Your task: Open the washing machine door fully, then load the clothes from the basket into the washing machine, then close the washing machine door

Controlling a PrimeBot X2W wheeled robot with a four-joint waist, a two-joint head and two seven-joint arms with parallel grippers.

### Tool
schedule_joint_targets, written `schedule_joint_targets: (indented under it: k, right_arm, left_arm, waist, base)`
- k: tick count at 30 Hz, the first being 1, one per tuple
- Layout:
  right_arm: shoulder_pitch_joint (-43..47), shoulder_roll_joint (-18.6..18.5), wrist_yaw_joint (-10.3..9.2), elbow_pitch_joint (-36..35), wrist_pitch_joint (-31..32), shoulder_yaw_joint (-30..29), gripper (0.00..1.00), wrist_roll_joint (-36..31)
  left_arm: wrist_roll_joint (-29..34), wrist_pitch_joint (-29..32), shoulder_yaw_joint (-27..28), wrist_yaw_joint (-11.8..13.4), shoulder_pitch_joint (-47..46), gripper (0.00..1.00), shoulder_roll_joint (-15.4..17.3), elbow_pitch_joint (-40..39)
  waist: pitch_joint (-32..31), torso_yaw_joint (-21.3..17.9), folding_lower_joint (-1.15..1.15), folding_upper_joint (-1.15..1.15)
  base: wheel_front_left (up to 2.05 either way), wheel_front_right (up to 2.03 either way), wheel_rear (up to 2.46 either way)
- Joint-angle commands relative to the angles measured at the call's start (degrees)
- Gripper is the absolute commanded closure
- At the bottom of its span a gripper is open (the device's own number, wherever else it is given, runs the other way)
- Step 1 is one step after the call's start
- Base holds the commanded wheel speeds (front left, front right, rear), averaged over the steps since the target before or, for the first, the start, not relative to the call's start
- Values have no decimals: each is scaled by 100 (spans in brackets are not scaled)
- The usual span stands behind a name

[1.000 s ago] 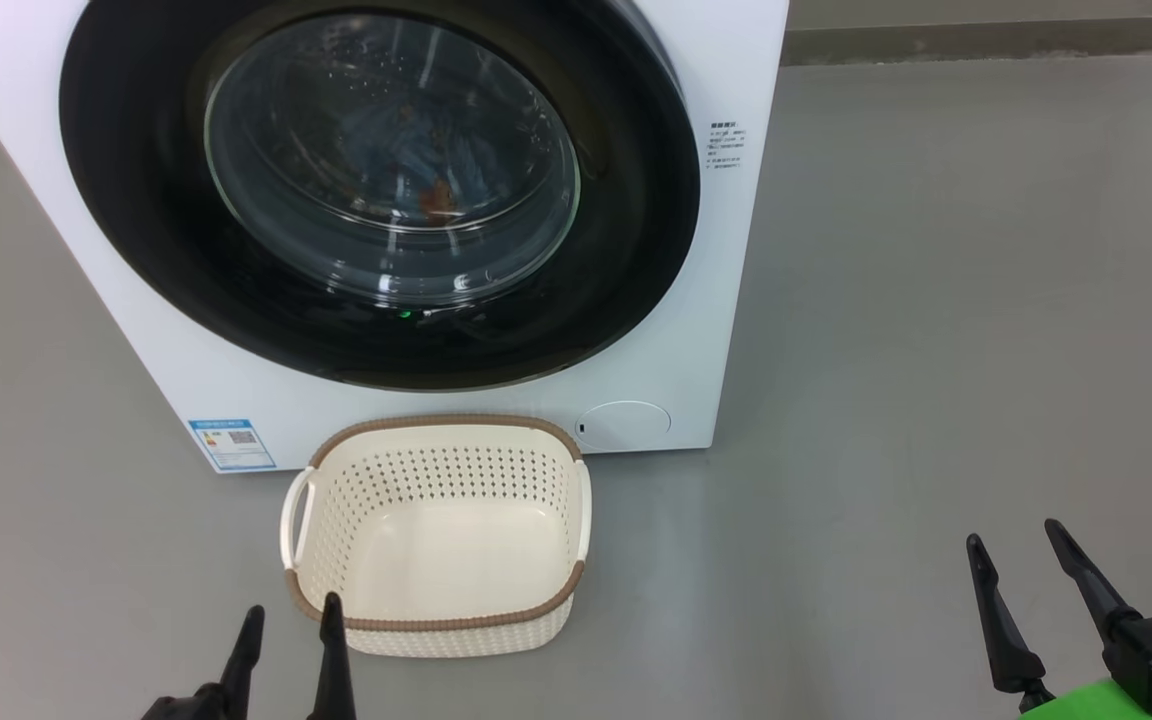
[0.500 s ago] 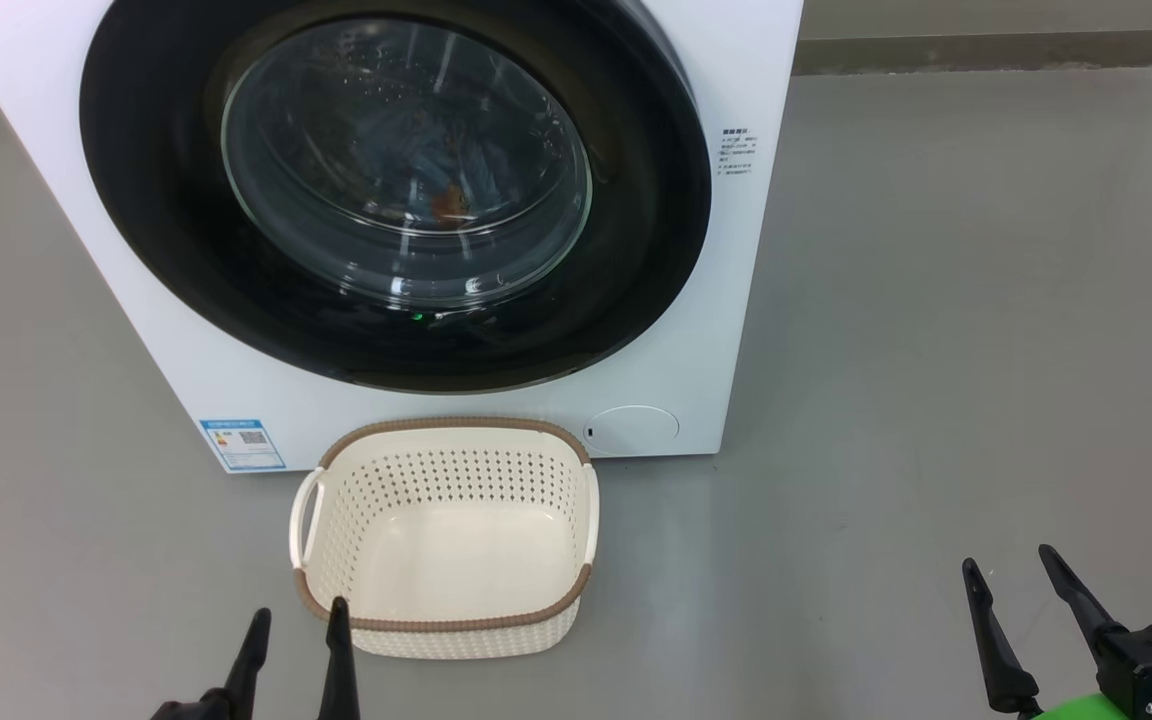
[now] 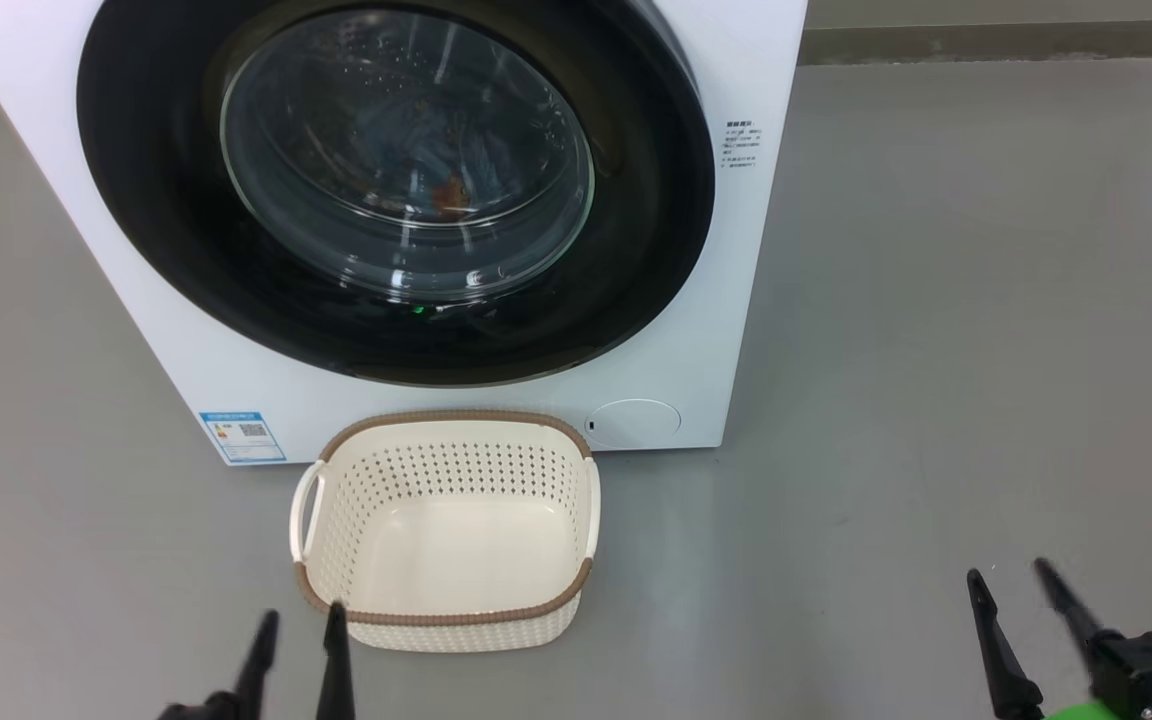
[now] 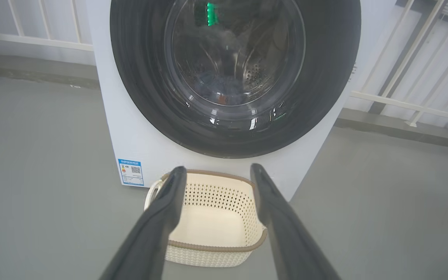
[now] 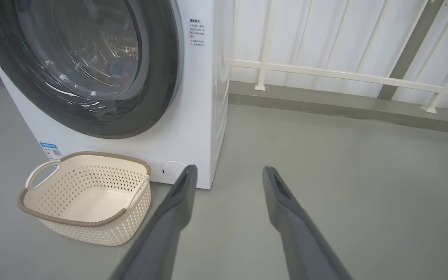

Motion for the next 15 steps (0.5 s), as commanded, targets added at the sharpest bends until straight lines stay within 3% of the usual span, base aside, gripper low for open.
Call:
schedule_joint_targets:
  k: [1, 11, 15]
  right_arm:
    - [-4, 9, 2, 65, 1, -1, 100, 5]
    - [-68, 109, 0, 348, 151, -17, 100, 489]
    - [-91, 119, -1, 343, 208, -2, 100, 780]
  left_arm:
    - [2, 2, -8, 2, 4, 100, -9, 57]
    - [-425, 97, 15, -35, 11, 100, -26, 311]
    - [-675, 152, 50, -59, -30, 100, -10, 332]
  waist:
    - [1, 0, 0, 0]
    - [-8, -9, 13, 0]
    - [3, -14, 1, 0]
  base:
    - [0, 0, 0]
    - [0, 0, 0]
    - [0, 0, 0]
